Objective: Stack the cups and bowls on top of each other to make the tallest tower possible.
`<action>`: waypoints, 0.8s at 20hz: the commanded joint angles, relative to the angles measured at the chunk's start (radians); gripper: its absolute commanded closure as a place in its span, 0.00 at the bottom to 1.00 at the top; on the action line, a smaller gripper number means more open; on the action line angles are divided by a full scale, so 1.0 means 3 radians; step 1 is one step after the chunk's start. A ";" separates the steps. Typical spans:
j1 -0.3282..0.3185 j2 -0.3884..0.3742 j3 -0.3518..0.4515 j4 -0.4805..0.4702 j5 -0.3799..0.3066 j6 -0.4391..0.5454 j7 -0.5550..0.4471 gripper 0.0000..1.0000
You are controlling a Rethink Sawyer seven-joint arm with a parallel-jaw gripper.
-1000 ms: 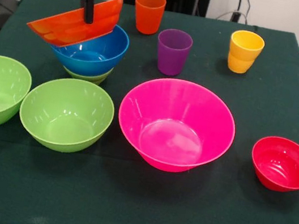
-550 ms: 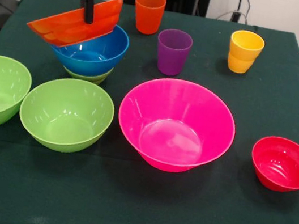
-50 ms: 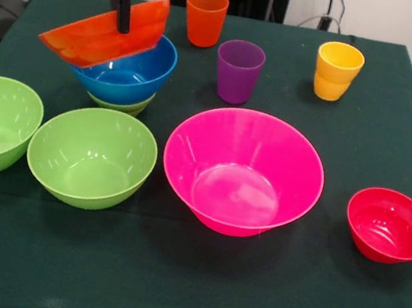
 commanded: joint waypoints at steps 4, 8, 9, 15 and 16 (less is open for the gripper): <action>0.0087 0.0133 0.0059 -0.0097 -0.0103 0.0378 -0.0655 0.00; 0.0122 0.0104 0.0019 -0.0070 -0.0175 0.0200 -0.0563 0.00; 0.0134 0.0084 0.0005 -0.0045 -0.0202 0.0124 -0.0524 0.00; 0.0183 0.0037 -0.0047 0.0034 -0.0219 0.0042 -0.0402 0.00; 0.0176 0.0041 -0.0043 0.0051 -0.0223 0.0022 -0.0407 0.00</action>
